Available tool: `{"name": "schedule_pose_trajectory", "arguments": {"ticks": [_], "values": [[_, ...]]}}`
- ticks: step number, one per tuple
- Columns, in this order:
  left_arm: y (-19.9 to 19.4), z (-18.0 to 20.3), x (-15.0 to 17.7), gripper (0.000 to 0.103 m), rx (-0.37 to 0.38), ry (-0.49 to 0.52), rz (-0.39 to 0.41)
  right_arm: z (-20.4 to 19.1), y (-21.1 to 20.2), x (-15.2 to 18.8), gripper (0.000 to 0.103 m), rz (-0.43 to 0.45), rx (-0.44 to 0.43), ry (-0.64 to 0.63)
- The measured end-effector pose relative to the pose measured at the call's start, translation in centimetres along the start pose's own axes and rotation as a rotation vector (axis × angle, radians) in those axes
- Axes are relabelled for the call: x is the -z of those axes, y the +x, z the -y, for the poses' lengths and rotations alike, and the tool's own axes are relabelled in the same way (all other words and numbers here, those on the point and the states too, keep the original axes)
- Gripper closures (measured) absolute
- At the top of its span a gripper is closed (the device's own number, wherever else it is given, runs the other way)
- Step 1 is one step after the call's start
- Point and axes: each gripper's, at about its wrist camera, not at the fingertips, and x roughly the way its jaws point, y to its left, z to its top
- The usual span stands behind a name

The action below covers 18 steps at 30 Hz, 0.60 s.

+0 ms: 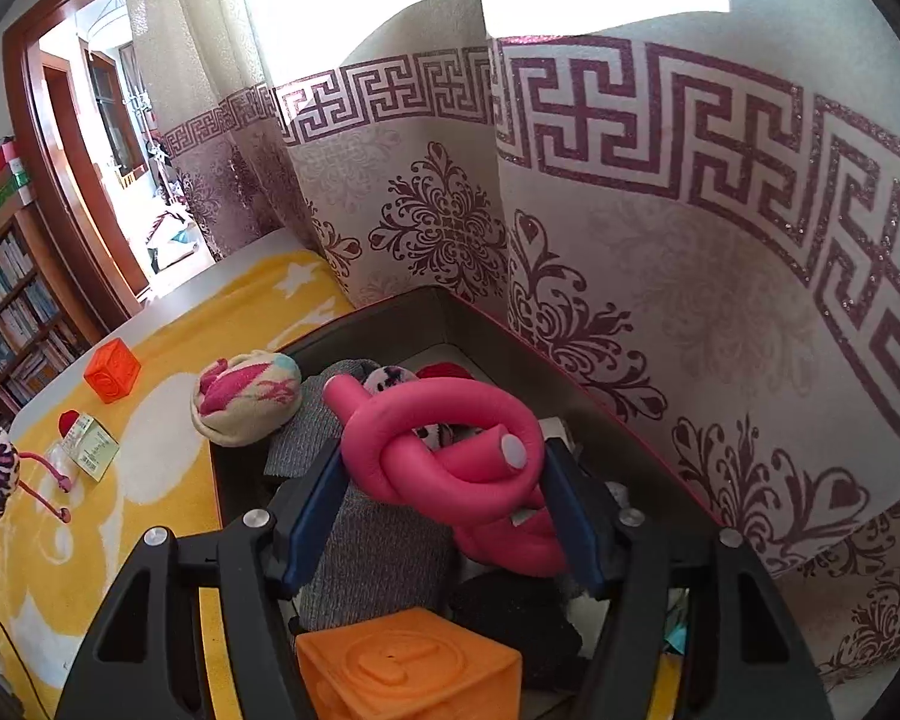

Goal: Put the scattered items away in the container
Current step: 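Carry the plush and pink ring over the red box and open both grippers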

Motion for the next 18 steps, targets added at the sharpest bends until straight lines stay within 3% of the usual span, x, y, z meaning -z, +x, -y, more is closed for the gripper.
{"name": "schedule_pose_trajectory", "arguments": {"ticks": [3,7,18], "values": [[0.5,0.8,-0.1,0.039,0.005,0.010,-0.009,0.4,0.0,0.2,0.033,0.005,0.005,0.000],[1.6,2.2,-0.5,0.039,0.019,0.027,-0.022,1.0,-0.8,0.4,0.024,0.028,-0.023,-0.001],[5.6,8.9,-2.5,0.039,0.090,0.118,-0.061,2.1,-4.3,1.0,0.024,0.191,-0.028,-0.030]]}}
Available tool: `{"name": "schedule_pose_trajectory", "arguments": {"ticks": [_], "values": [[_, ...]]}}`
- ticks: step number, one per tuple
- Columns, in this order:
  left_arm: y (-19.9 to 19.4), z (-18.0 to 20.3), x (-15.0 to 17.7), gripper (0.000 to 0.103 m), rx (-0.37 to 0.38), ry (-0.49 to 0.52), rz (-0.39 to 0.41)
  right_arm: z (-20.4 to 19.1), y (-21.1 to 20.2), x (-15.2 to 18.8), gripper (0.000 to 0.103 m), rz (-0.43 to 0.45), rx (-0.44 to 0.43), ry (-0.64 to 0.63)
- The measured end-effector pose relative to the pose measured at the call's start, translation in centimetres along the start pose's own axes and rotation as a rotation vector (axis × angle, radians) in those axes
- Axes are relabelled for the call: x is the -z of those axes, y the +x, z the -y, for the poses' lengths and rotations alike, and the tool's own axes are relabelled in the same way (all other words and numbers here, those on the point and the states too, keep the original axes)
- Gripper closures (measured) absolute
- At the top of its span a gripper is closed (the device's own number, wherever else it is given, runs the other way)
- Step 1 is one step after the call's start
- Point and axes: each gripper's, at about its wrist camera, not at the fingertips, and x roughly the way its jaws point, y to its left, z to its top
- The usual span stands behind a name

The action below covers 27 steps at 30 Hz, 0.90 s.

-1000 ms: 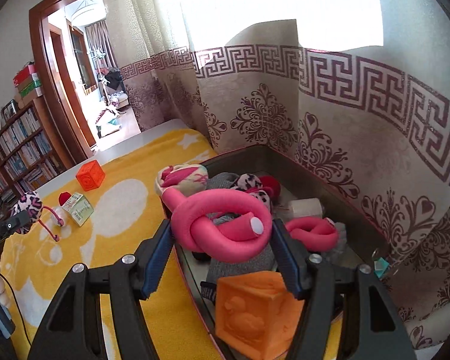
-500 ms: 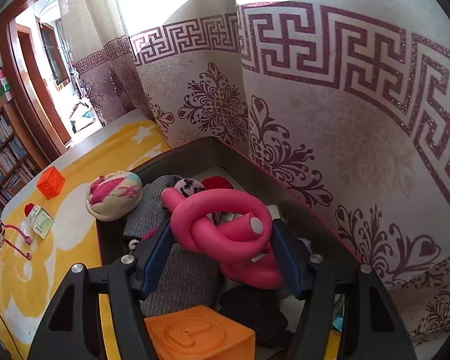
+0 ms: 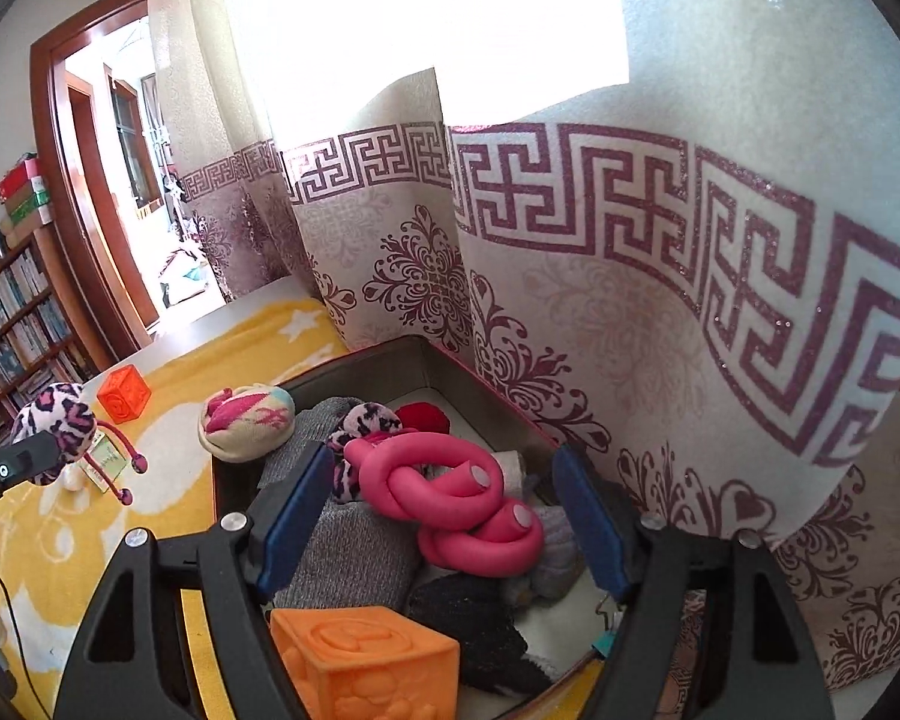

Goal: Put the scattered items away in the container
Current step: 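Carry the plush and pink ring over the red box and open both grippers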

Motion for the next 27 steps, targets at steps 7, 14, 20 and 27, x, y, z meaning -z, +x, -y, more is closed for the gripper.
{"name": "schedule_pose_trajectory", "arguments": {"ticks": [7,14,20,27], "values": [[4.2,4.3,-2.2,0.039,0.041,0.066,-0.026,1.2,-0.1,0.2,0.024,0.023,-0.037,0.021],[9.1,7.8,-4.2,0.039,0.073,0.116,-0.050,2.3,0.0,0.8,0.024,0.022,-0.066,0.063],[12.8,8.6,-4.8,0.034,0.089,0.103,-0.086,2.2,0.0,0.9,0.024,0.030,-0.070,0.053],[13.8,7.5,-4.2,0.028,0.096,0.051,-0.108,3.2,0.7,1.3,0.024,0.007,-0.070,0.086]]}}
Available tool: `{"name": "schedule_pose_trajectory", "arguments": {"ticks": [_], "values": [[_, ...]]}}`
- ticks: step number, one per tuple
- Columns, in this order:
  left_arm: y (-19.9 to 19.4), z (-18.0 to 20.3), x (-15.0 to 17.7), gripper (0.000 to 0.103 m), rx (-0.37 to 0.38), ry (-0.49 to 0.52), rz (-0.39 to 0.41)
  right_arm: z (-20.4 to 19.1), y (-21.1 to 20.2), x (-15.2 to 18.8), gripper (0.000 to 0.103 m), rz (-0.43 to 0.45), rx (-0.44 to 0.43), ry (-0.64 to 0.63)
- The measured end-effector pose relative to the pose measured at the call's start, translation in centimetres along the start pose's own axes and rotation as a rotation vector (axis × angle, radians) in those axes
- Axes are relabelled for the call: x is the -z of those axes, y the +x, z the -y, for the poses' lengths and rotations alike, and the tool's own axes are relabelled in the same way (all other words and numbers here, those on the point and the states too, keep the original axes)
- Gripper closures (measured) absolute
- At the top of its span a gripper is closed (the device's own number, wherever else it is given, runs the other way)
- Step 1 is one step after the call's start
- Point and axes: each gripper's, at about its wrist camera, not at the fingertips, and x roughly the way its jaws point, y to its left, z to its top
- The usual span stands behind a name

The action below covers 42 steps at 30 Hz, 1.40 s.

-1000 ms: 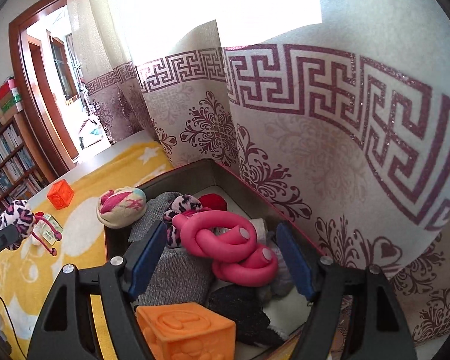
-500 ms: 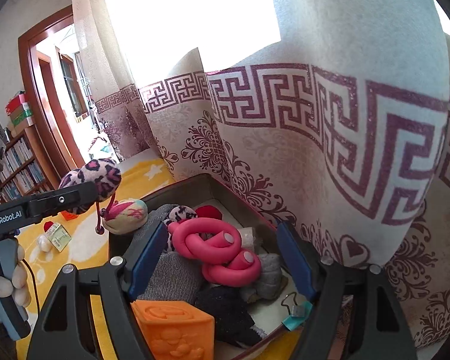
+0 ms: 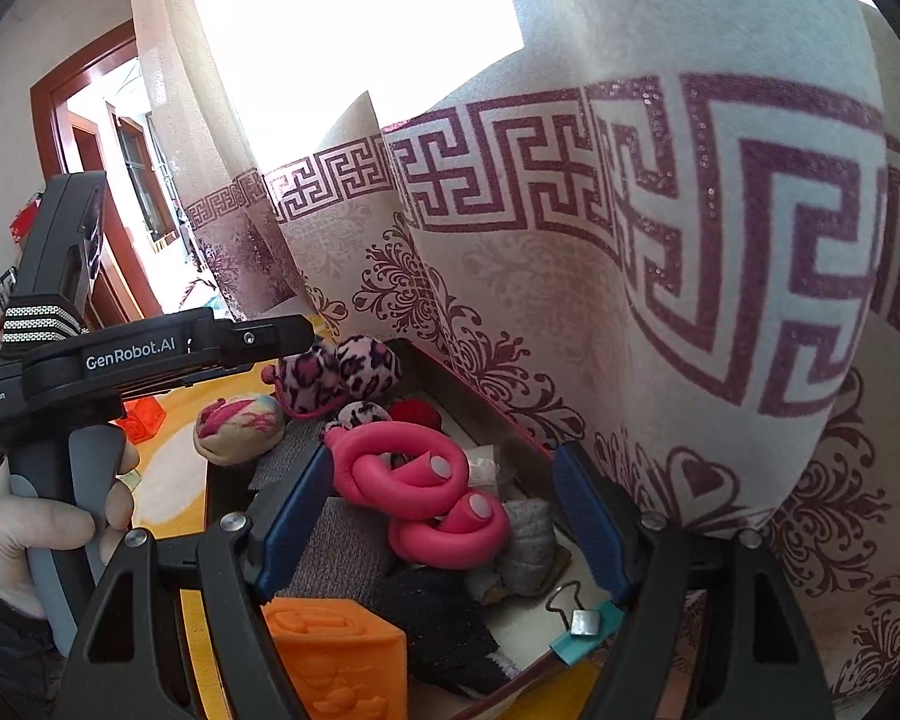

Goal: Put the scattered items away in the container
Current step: 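Carry the plush and pink ring over the red box and open both grippers, then move both open grippers back over the remaining items on the towel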

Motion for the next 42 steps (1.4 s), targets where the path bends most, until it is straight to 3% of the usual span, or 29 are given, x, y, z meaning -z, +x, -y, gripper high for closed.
{"name": "schedule_pose_trajectory", "arguments": {"ticks": [6,9,14,15,24,32,42], "values": [[-1.1,-1.4,0.6,0.027,-0.008,-0.038,-0.002,-0.9,-0.2,0.1,0.024,0.002,0.000,-0.020],[-2.1,-2.4,1.0,0.015,-0.023,-0.061,0.012,-1.5,-0.3,-0.1,0.024,0.008,-0.004,-0.029],[-3.8,-4.5,1.8,0.011,-0.046,-0.114,0.024,-2.8,-0.5,-0.2,0.024,0.014,-0.014,-0.041],[-4.2,-5.1,2.1,0.000,-0.058,-0.129,0.029,-3.2,-0.6,-0.2,0.024,0.016,-0.017,-0.046],[-8.4,-11.1,4.2,0.000,-0.136,-0.248,0.053,-7.9,-0.6,0.1,0.024,0.013,-0.076,-0.124],[-12.8,-16.5,6.8,0.000,-0.229,-0.319,0.080,-13.3,0.9,1.3,0.023,-0.051,-0.176,-0.188],[-17.8,-25.4,10.5,0.000,-0.357,-0.509,0.119,-18.9,3.5,3.2,0.023,-0.153,-0.249,-0.279]]}}
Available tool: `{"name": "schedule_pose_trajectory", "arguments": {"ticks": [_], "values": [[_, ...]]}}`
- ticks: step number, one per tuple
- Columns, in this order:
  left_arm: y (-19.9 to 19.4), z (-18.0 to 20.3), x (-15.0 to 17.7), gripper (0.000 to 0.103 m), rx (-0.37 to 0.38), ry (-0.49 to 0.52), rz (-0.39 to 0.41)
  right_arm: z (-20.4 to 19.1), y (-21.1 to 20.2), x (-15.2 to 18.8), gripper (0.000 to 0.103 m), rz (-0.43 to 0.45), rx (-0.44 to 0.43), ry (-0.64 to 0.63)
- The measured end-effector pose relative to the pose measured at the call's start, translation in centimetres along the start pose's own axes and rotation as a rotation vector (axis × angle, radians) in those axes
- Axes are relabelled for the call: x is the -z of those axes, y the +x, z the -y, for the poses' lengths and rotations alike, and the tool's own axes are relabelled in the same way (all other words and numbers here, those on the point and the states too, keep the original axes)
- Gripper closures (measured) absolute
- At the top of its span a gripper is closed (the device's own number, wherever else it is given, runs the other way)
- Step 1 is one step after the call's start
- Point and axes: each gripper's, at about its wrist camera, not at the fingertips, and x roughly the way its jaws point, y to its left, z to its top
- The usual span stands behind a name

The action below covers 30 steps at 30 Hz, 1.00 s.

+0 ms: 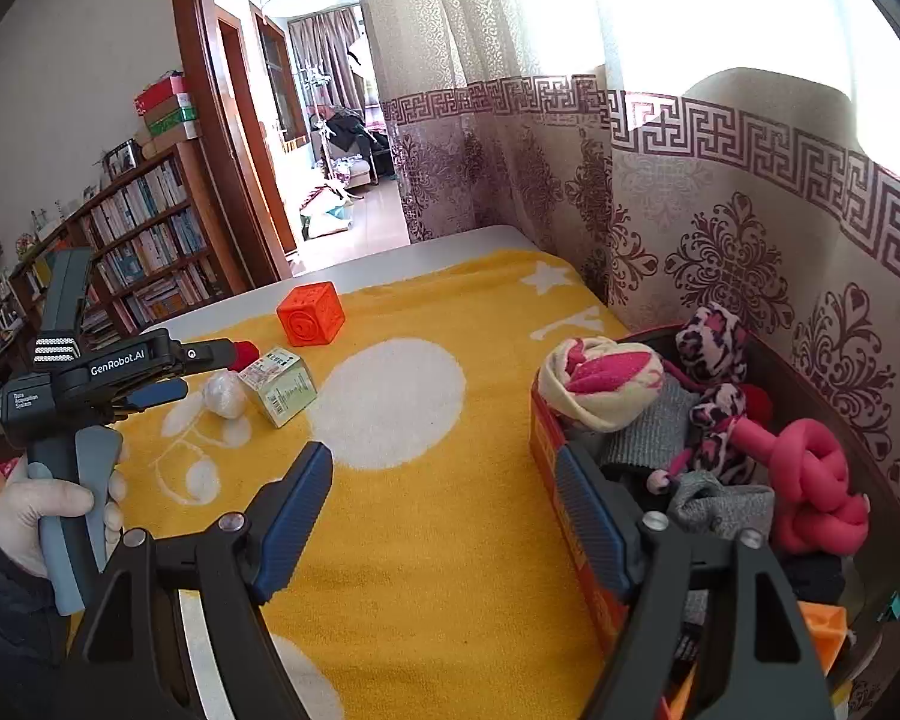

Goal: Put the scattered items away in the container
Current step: 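Move both open grippers back over the remaining items on the towel, then grasp the plastic-wrapped bundle with the left gripper while the right grasps the ointment box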

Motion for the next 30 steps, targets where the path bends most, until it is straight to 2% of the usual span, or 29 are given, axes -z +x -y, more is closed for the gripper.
{"name": "schedule_pose_trajectory", "arguments": {"ticks": [3,5,9,12,19,23,25,30], "values": [[0.2,-2.3,-0.4,0.000,-0.023,-0.049,0.000,-0.7,1.1,0.1,0.023,-0.031,-0.012,-0.005],[0.5,-3.5,-0.6,0.000,-0.007,-0.082,-0.005,-1.2,1.6,0.2,0.023,-0.043,-0.013,-0.010],[1.0,-5.1,-0.6,0.000,0.056,-0.146,-0.017,-2.2,2.6,0.1,0.023,-0.060,-0.013,-0.028],[1.5,-5.9,-0.5,0.000,0.076,-0.177,-0.021,-2.8,3.4,0.1,0.023,-0.076,-0.015,-0.044],[2.9,-7.7,-0.7,0.000,0.195,-0.301,-0.020,-4.9,5.1,-0.7,0.023,-0.090,-0.037,-0.083],[4.1,-7.1,-0.6,0.000,0.245,-0.296,-0.031,-5.5,6.3,-1.1,0.023,-0.108,-0.047,-0.081],[4.8,-6.4,-0.5,0.000,0.228,-0.265,-0.057,-5.8,6.8,-1.2,0.023,-0.120,-0.044,-0.080],[5.0,-5.7,-0.4,0.000,0.196,-0.213,-0.047,-6.4,7.4,-1.7,0.023,-0.115,-0.027,-0.090]]}}
